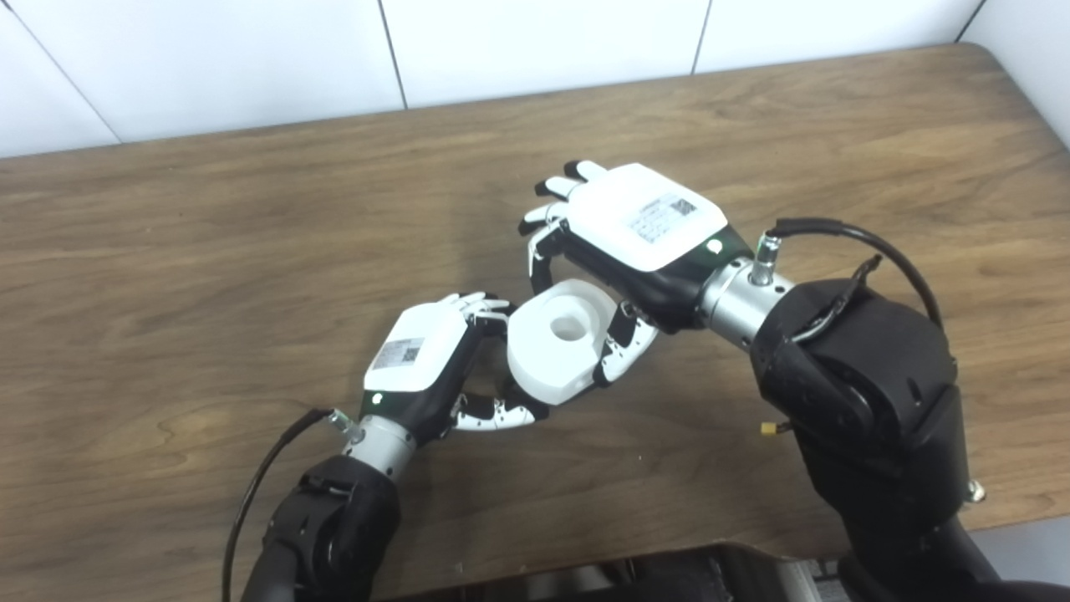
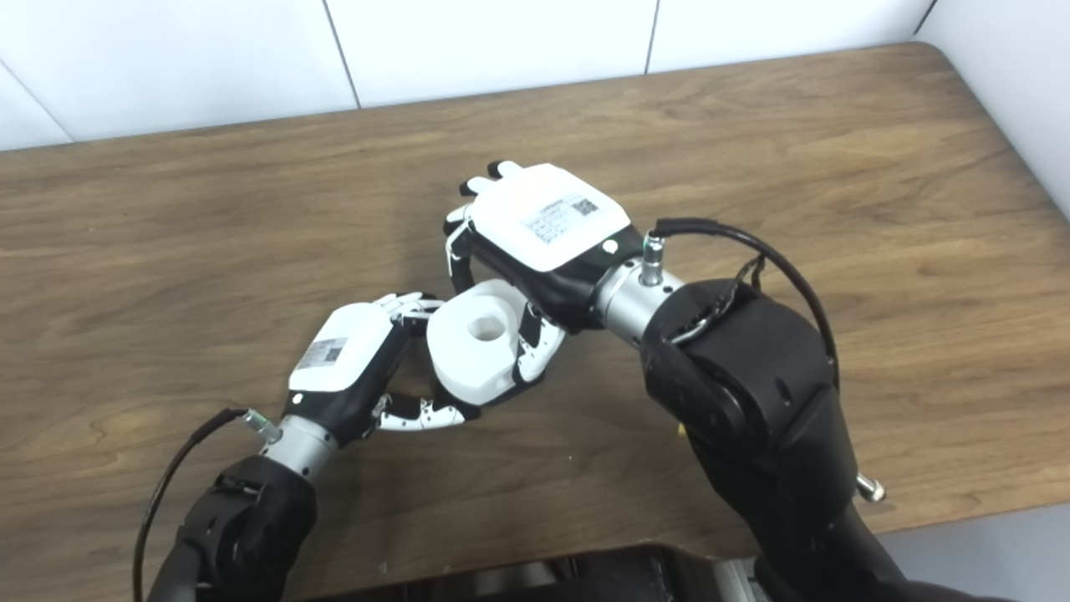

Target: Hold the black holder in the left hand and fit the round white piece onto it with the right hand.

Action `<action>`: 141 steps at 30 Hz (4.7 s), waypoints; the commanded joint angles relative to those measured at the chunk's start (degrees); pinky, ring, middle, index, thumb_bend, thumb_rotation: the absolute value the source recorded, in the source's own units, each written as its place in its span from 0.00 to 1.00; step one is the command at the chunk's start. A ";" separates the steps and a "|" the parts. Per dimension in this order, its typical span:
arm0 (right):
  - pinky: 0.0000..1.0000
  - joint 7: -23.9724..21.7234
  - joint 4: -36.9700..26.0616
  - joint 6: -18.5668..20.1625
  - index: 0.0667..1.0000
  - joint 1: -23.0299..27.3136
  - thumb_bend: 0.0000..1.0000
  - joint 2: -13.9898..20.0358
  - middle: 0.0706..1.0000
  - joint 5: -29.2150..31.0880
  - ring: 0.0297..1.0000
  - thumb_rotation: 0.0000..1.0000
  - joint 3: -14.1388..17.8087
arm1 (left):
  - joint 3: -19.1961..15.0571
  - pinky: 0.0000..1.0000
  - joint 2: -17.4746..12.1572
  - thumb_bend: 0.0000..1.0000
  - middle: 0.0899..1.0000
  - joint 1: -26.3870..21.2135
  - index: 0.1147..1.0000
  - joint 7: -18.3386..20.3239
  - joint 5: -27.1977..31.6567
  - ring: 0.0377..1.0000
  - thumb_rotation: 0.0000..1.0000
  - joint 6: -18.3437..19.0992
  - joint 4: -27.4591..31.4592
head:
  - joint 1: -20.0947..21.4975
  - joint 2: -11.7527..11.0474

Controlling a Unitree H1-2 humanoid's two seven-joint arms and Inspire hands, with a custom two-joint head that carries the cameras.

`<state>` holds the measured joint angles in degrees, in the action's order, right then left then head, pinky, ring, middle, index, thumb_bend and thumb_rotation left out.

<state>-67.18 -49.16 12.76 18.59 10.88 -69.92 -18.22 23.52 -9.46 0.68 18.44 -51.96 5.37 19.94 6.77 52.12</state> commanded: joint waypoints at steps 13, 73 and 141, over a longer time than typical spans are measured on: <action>1.00 -3.05 0.17 -2.82 0.45 1.46 0.52 -0.81 0.84 -0.09 0.95 0.14 1.25 | 0.12 0.91 0.19 0.52 0.79 -1.24 0.42 -0.33 -0.27 0.88 0.06 -0.52 0.97 | 0.07 0.16; 0.98 -2.00 1.30 -7.71 0.45 -1.46 0.52 -3.25 0.83 -0.47 0.94 0.15 2.88 | 0.18 0.90 0.62 0.52 0.79 -1.24 0.42 -0.56 -0.08 0.88 0.06 -0.51 0.71 | -0.21 0.05; 1.00 -5.32 -1.30 -3.60 0.89 0.63 1.00 -0.57 0.97 -0.33 1.00 0.53 2.68 | -0.24 0.89 0.72 1.00 0.92 -2.09 0.96 8.16 3.16 0.92 0.33 4.11 6.17 | -1.23 -0.76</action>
<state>-67.38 -49.61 9.20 18.14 10.75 -70.12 -16.21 23.25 -8.84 -0.15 25.99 -49.48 9.54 24.36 5.54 51.33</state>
